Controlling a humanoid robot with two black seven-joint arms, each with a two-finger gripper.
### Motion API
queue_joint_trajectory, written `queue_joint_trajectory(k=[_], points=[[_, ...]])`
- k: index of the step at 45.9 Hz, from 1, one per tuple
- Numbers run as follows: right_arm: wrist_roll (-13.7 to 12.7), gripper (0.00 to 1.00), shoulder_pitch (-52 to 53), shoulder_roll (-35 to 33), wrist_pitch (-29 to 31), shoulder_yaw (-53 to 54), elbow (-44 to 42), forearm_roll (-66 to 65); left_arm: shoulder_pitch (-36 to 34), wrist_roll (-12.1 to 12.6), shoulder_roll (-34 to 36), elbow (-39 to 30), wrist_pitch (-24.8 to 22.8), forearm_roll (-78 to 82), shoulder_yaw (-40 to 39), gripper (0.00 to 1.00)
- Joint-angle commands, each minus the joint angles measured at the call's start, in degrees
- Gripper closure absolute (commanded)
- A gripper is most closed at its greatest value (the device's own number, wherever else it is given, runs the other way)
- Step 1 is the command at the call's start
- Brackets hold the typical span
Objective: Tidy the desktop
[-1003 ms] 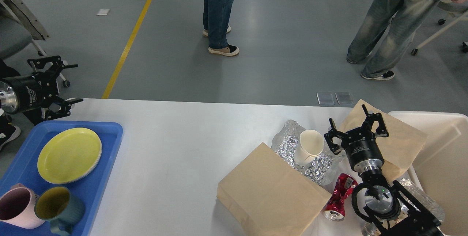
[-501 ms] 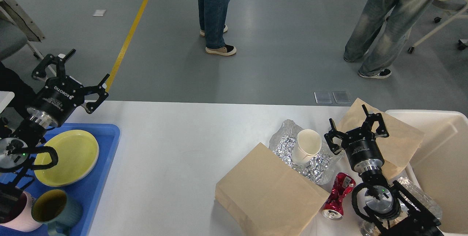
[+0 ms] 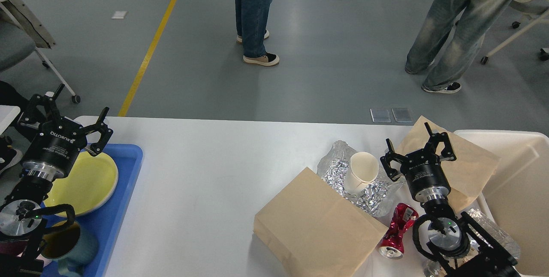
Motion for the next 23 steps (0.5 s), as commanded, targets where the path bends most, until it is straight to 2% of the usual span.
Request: queue_joint_trajectory(k=[1,11,23], points=[[0.0,0.0,0.0,0.0,0.0,0.0,0.0,0.0,0.8,0.2,-0.2,0.3,-0.2,-0.2,-2.4,0.04],[0.0,0.0,0.0,0.0,0.0,0.0,0.0,0.0,0.9,0.3,-0.2,3.2,-0.2,-0.5,-5.7,0.04],[0.0,0.0,0.0,0.0,0.0,0.0,0.0,0.0,1.2,-0.1,-2.6,4.7,0.3,-0.5,-4.8,0.04]])
